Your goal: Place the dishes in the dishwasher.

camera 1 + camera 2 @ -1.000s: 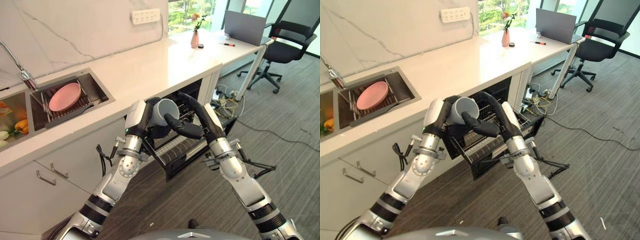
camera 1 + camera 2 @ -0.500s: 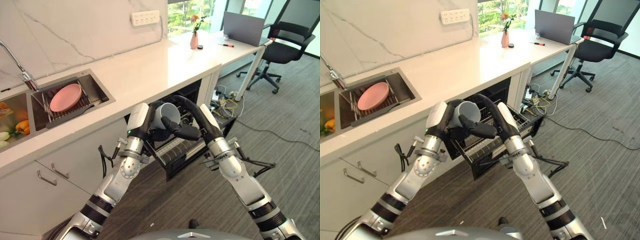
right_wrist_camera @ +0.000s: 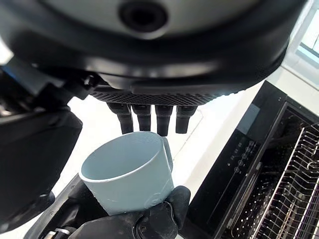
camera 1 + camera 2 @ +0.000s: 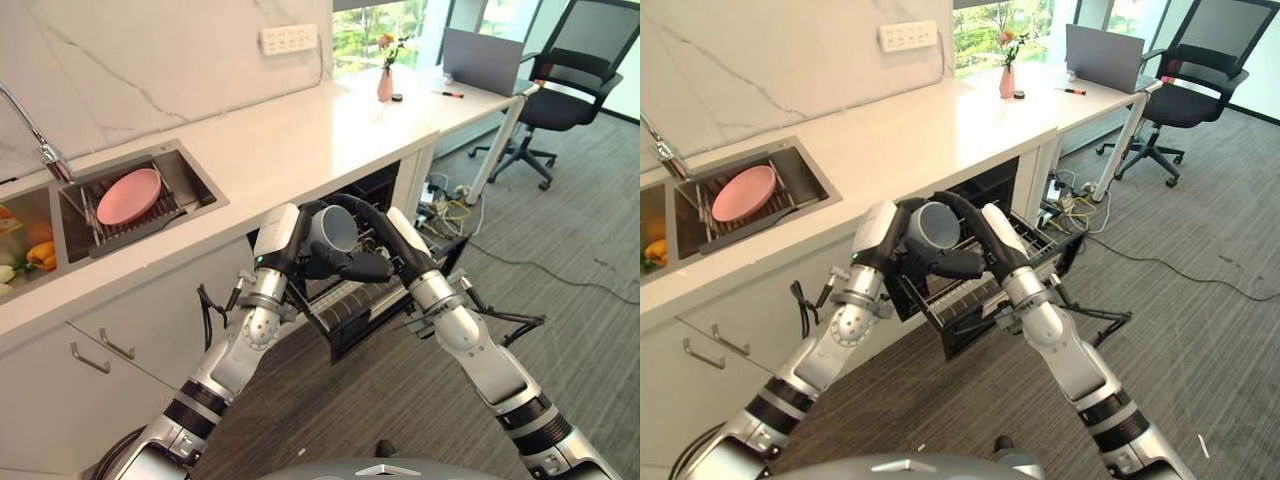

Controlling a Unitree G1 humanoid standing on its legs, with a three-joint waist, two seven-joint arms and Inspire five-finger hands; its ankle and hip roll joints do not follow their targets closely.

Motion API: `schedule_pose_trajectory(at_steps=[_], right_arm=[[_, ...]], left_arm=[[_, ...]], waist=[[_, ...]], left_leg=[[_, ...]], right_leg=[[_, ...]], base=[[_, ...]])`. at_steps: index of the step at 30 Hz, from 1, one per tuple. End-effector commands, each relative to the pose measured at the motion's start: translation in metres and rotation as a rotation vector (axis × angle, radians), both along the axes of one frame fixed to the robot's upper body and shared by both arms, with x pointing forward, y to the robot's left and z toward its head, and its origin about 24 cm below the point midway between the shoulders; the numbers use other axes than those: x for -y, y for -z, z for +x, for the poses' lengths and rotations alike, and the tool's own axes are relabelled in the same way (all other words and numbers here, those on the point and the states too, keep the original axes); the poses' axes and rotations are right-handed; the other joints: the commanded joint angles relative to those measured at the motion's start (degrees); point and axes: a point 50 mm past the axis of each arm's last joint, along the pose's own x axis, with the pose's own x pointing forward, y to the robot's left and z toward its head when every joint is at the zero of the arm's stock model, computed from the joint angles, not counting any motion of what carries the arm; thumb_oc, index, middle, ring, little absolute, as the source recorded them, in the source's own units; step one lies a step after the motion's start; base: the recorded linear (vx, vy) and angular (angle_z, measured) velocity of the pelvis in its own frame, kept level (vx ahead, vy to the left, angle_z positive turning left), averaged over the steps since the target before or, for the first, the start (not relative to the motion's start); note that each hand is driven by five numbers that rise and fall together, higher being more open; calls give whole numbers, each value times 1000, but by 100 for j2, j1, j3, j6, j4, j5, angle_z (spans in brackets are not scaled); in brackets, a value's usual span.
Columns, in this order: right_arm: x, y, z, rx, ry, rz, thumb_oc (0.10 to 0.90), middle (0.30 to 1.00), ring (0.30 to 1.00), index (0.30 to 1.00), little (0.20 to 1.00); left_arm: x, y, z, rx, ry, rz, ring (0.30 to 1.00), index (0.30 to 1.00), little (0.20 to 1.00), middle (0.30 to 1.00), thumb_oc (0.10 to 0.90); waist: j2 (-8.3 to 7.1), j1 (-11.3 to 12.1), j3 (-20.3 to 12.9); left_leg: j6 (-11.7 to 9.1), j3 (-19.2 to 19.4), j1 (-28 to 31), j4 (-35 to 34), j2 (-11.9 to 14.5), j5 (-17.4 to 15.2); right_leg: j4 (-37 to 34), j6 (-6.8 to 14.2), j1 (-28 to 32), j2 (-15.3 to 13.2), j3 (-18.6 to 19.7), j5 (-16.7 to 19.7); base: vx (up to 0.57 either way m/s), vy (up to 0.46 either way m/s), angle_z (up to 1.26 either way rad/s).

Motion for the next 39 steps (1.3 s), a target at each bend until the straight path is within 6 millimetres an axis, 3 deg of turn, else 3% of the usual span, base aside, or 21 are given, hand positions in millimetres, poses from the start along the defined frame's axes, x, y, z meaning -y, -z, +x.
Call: schedule_pose_trajectory(at_steps=[1,13,27,28,29,39], right_arm=[[-3,-45,11,218,28,40,800,900,900,900,900],[5,-20,22,90,158,99,800,900,900,900,900],[-13,-46,35,223,155,75,800,900,900,900,900],[-16,-47,36,231,149,65,504,455,455,455,455],[-18,-46,37,228,147,61,400,300,300,300,300],[-19,-54,33,291,126,28,400,300,300,300,300]], left_arm=[[28,-57,20,268,114,41,300,300,300,300,400],[37,-52,22,284,125,204,300,300,300,300,400],[66,-55,15,309,258,230,300,300,300,300,400],[68,-56,15,311,264,229,300,300,300,300,400],[69,-56,14,312,269,228,300,300,300,300,400],[66,-56,11,321,270,222,300,300,300,300,400]], waist=[[-105,18,-276],[-94,40,-283],[-85,104,-249],[-82,111,-246],[-80,119,-241],[-80,139,-222]], left_leg=[[-44,100,31,64,-148,-272],[-11,11,12,64,-199,-286],[34,11,-17,64,-225,-305],[38,16,-17,64,-227,-309],[39,23,-18,64,-227,-309],[44,29,-22,64,-233,-310]], right_leg=[[307,367,109,-248,88,-663],[296,372,121,-269,88,-650],[345,380,53,-293,90,-641],[354,379,44,-287,88,-642],[361,379,41,-287,87,-640],[367,375,58,-293,43,-662]], base=[[0,0,0],[-4,7,2],[0,0,0],[-9,7,-4],[-5,8,-4],[0,0,0]])
